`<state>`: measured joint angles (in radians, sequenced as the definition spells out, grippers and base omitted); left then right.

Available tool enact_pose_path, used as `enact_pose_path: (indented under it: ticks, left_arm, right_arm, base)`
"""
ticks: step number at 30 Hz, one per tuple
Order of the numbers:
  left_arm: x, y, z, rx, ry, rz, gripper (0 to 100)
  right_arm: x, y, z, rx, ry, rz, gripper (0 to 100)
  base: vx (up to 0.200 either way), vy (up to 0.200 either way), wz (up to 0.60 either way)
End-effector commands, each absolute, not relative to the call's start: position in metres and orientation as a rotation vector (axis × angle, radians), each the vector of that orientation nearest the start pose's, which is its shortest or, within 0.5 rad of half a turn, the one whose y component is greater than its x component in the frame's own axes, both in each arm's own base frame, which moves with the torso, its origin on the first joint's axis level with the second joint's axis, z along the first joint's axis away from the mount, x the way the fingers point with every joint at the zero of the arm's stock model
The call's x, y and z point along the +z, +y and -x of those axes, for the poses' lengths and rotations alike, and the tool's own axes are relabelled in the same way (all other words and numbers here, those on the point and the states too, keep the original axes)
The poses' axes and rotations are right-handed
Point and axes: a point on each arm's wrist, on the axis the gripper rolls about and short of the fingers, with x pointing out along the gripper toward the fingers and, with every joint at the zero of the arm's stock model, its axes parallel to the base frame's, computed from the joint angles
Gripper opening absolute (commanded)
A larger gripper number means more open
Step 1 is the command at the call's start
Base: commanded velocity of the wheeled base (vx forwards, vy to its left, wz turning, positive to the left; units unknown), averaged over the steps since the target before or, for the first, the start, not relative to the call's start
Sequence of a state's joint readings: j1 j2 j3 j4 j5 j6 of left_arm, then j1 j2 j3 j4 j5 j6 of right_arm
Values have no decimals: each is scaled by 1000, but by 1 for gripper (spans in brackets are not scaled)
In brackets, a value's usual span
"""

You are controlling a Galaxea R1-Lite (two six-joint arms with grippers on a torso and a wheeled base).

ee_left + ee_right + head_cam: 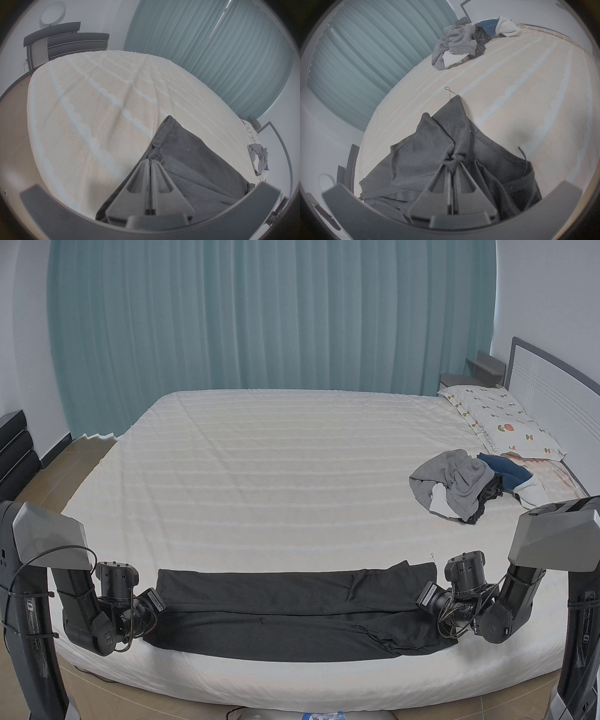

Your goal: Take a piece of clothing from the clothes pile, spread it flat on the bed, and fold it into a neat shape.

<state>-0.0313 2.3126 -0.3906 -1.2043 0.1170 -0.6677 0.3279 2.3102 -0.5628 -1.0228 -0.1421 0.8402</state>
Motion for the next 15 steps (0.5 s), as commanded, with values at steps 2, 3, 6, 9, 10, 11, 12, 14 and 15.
enact_pose_path:
  ticks: [2,3,6,9,10,11,12,14,15]
  left_arm:
    - [-33,-6,-289,320,652,586,100]
    - [-32,-6,-288,319,651,585,100]
    - [-22,-5,-283,316,632,587,100]
    - [1,-2,-280,307,560,614,100]
    - [3,-1,-280,307,550,618,100]
    - [5,-1,-280,307,543,622,100]
    - [15,3,-281,303,506,635,100]
    - [26,10,-283,303,467,649,100]
    - [29,12,-287,291,450,658,100]
  right_arm:
    - [-30,98,-307,-134,723,-639,100]
    - [-28,97,-307,-135,718,-641,100]
    - [-16,91,-311,-132,662,-664,100]
    - [4,81,-315,-126,586,-697,100]
    - [5,79,-315,-129,582,-700,100]
    - [7,79,-315,-127,578,-702,100]
    - [14,74,-315,-131,557,-709,100]
    - [20,72,-314,-117,546,-720,100]
    - [22,72,-314,-103,549,-727,100]
  base:
    - [0,0,0]
    - [0,0,0]
    - [0,0,0]
    - [0,0,0]
    - [0,0,0]
    - [0,0,0]
    - [0,0,0]
    - [0,0,0]
    - [0,0,0]
